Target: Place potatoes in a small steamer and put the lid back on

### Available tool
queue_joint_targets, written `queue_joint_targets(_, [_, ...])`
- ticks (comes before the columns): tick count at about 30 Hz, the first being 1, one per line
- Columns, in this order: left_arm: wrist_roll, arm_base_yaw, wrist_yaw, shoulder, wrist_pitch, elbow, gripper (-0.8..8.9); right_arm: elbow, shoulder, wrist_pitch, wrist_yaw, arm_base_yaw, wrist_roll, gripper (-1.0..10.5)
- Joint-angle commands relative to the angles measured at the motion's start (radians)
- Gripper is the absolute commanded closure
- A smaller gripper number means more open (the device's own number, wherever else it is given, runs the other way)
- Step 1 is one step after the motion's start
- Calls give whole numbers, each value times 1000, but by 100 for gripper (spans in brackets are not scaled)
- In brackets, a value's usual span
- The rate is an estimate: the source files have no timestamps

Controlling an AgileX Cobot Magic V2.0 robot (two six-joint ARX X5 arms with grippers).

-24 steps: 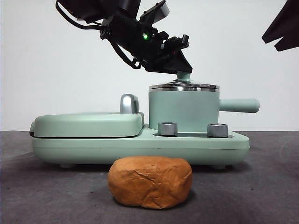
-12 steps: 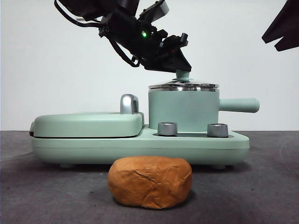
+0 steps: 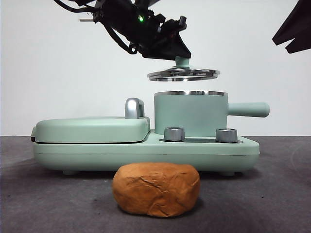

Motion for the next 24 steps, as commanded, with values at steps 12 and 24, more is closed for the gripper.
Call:
queue_joint_targets(12, [-53, 18, -1, -123, -211, 17, 797, 18, 4, 8, 0, 5, 11, 711])
queue_joint_targets(24, [-51, 27, -3, -258, -264, -68, 797, 18, 5, -31, -6, 21, -34, 697])
